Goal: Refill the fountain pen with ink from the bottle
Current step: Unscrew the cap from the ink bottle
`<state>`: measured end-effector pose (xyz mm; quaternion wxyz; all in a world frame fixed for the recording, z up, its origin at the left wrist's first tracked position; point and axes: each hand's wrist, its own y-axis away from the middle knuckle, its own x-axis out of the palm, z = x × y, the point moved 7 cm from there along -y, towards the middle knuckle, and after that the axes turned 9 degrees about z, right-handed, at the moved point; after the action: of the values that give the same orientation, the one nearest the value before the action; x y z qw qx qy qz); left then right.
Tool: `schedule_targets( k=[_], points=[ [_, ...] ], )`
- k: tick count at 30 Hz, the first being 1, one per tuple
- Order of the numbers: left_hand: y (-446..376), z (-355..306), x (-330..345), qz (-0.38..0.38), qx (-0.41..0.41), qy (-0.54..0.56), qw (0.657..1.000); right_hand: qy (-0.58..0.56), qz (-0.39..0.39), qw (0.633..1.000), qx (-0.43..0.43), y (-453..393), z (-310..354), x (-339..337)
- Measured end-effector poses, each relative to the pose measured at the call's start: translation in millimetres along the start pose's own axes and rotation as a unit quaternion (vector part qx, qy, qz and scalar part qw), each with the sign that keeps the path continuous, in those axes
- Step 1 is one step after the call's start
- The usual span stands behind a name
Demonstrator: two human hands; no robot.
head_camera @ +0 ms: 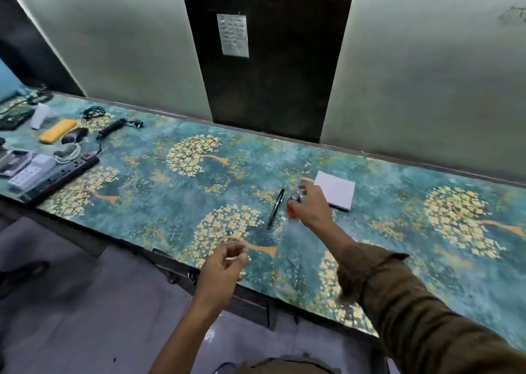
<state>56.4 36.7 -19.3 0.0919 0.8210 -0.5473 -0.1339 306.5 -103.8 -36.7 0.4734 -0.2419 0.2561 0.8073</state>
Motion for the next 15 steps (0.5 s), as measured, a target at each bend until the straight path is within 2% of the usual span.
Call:
schedule_targets(
  k=[4,7,11,15],
  points=[
    [-4.3,15.5,-4.8,-0.030,-0.036,0.019,0.999,0.078,0.039,0.996,0.016,-13.7,-12.8,15.0],
    [-18.8,20.8,-0.3,-0.014,-0.058,0.008,0.998,0.069,0.016,0.997,0.003,-11.5,-17.5,15.5],
    [-51.8,23.0,21.0,0.070,-0.081,-0.061,0.992,0.044,-0.014,0.999,0.005,14.8,-18.3,2.2],
    [-76.5,25.7,58.1,0.199,-0.084,-0.157,0.964,0.004,-0.049,0.996,0.071,79.3,-39.6,0.0]
  ],
)
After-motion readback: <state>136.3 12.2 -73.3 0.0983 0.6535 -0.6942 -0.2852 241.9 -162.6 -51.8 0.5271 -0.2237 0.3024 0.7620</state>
